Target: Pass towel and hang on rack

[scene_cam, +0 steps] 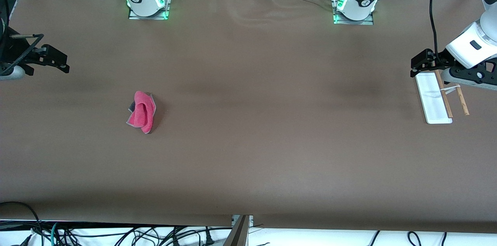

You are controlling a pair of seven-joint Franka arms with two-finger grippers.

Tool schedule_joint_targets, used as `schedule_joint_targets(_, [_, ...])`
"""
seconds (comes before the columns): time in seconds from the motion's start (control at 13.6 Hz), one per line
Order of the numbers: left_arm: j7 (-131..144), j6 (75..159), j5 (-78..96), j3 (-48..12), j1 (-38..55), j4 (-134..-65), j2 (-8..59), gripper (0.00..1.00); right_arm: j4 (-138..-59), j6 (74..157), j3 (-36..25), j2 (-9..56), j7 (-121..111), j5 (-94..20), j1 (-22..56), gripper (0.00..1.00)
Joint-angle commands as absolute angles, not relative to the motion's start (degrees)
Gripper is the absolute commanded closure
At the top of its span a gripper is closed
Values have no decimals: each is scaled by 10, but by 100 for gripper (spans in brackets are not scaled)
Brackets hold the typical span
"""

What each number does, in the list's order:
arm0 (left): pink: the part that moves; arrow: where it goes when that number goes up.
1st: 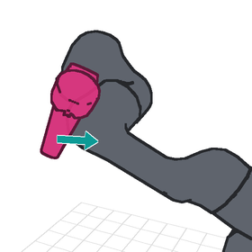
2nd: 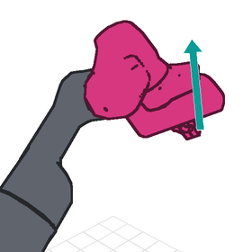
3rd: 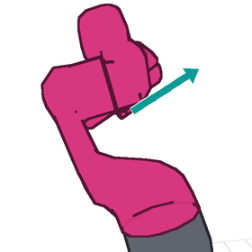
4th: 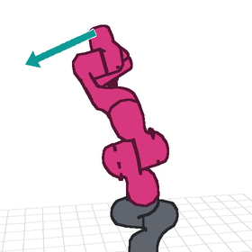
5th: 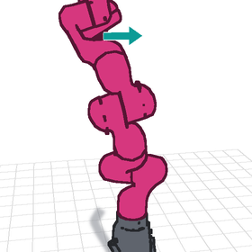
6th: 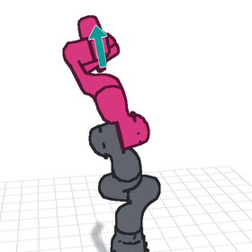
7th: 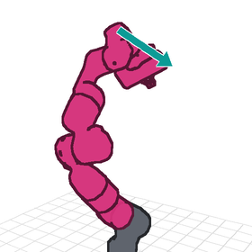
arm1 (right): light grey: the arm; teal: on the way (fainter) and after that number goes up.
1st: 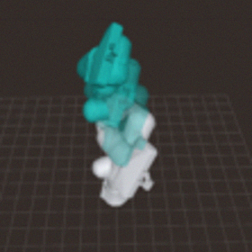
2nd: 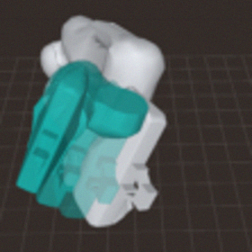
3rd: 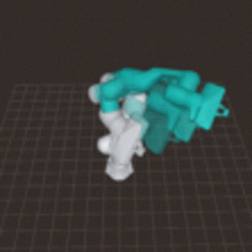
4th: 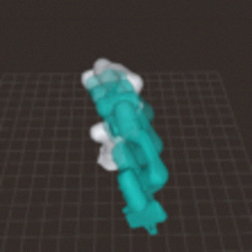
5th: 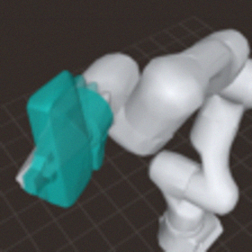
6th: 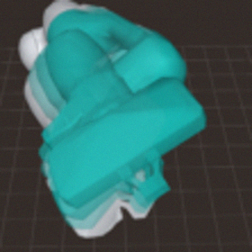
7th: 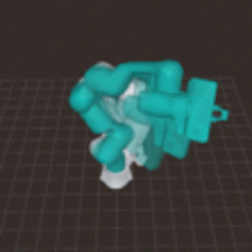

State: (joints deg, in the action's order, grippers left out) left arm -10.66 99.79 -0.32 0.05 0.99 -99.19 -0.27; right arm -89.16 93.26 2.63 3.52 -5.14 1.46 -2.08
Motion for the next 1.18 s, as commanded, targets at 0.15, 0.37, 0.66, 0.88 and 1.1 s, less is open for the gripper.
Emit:
schedule_joint_targets(0.15, [-120,984,-4,3,12,-983,-2,0,-888,934,33,38,-55,16,-24,0])
schedule_joint_targets(0.37, [-120,984,-4,3,13,-983,-3,0,-891,933,33,54,-57,16,-24,0])
schedule_joint_targets(0.66, [-120,978,-4,2,14,-983,-3,0,-892,937,34,96,-56,17,-17,0])
schedule_joint_targets(0.88, [-120,978,-4,3,11,-983,-2,0,-891,982,35,143,-55,27,-4,0])
schedule_joint_targets(1.1, [-120,968,0,5,10,-983,-2,0,-892,1037,34,199,-47,22,-1,0])
